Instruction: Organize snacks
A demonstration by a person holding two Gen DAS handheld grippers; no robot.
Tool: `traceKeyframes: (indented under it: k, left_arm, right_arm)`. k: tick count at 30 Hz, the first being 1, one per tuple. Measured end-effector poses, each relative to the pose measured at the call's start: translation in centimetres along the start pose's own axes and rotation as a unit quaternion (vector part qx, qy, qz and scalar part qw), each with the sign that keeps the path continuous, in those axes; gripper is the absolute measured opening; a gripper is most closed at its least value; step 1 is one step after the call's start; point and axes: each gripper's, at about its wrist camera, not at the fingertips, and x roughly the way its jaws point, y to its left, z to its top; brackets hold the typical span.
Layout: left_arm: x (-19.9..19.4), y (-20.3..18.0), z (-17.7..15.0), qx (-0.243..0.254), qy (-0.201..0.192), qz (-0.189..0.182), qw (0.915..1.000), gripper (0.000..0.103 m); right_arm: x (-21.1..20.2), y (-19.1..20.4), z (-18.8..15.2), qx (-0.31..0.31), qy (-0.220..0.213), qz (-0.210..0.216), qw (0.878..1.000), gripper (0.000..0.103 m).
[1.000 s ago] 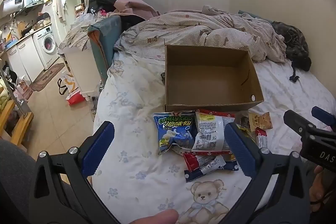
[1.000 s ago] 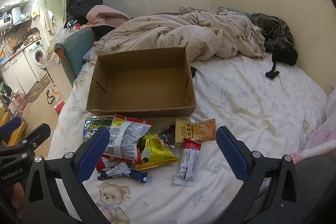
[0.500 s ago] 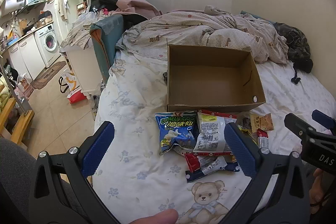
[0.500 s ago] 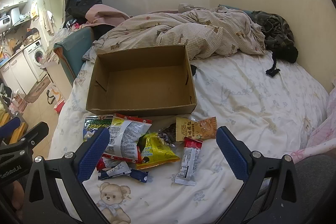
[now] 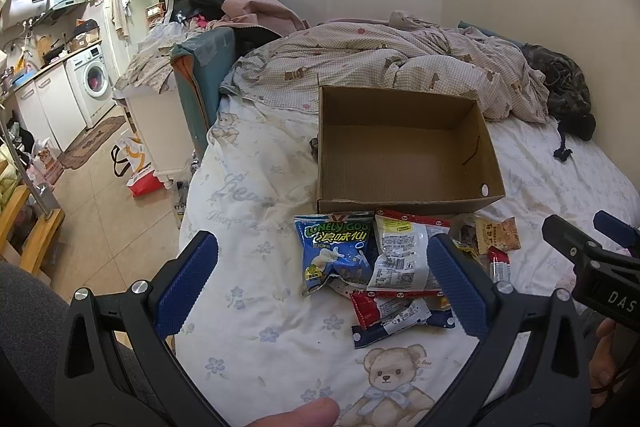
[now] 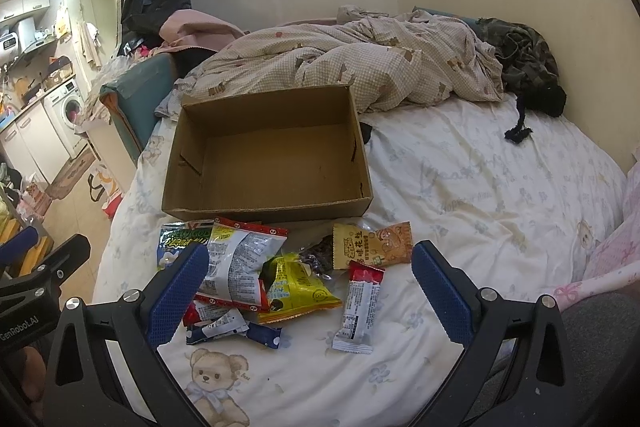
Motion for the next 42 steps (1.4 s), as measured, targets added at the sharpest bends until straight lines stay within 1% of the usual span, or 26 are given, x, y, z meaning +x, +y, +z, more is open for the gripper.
traceKeyframes:
  k: [23, 42]
  left_arm:
    - [-0.04, -0.14, 0.11, -0.003, -0.003, -0.001, 1.0, 0.103]
    - [-0.17, -0.02, 0.01, 0.0, -0.005, 0.003, 1.0, 0.103]
  right_arm:
    - [-0.56, 0.09, 0.17, 0.001, -0.01, 0.0, 1.0, 0.103]
    - [-0.67, -0.02, 0.31, 0.003, -0.007, 0.002, 1.0, 0.103]
